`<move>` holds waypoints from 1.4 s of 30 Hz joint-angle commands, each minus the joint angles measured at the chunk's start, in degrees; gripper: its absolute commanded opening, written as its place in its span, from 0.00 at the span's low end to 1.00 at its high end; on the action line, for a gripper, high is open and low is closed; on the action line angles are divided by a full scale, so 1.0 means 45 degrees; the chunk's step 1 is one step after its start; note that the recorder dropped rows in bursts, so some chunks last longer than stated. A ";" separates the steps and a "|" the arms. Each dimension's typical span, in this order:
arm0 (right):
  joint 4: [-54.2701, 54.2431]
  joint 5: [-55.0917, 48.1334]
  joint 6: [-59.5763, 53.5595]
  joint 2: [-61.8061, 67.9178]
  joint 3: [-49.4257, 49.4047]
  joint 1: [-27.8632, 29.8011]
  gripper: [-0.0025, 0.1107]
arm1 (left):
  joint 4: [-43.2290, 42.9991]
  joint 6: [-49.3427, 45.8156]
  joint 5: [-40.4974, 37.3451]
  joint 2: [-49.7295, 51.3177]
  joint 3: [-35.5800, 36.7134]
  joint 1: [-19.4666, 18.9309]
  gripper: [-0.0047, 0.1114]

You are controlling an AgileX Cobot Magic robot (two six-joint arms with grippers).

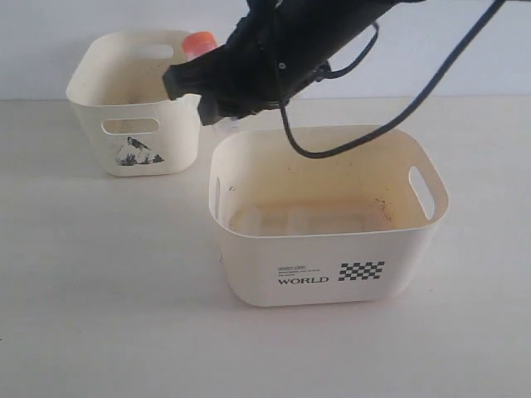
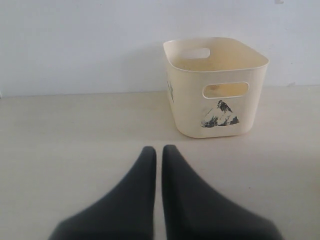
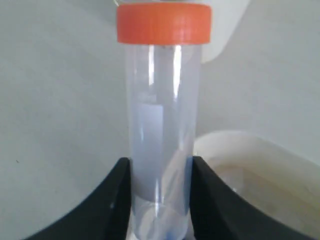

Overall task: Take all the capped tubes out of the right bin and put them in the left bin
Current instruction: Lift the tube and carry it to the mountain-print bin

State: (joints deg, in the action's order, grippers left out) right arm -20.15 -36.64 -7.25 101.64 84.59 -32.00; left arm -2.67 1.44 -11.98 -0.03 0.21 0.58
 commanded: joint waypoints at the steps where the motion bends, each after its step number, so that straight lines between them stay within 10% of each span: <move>1: -0.1972 0.0854 -0.2967 0.1155 0.1113 -0.0134 0.02 | -0.0029 0.0121 0.0002 0.0006 -0.0046 -0.0004 0.08; 16: -0.2130 0.2582 -0.3606 0.5967 0.7097 -0.0647 0.02 | -0.0029 0.0121 0.0002 0.0006 -0.0046 -0.0004 0.08; 31: -0.2082 0.5154 -0.2723 0.7694 0.8067 -0.0998 0.03 | -0.0029 0.0121 0.0002 0.0006 -0.0046 -0.0004 0.08; 39: -0.2077 0.5630 -0.1749 0.8022 0.8167 -0.0998 0.63 | -0.0029 0.0121 0.0002 0.0006 -0.0046 -0.0004 0.08; 42: -0.2077 0.5899 -0.1306 0.8022 0.8167 -0.0998 0.59 | -0.0029 0.0121 0.0002 0.0006 -0.0046 -0.0004 0.08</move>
State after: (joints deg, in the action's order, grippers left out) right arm -29.63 -11.84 -15.23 137.78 120.89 -36.66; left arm -2.67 1.44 -11.98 -0.03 0.21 0.58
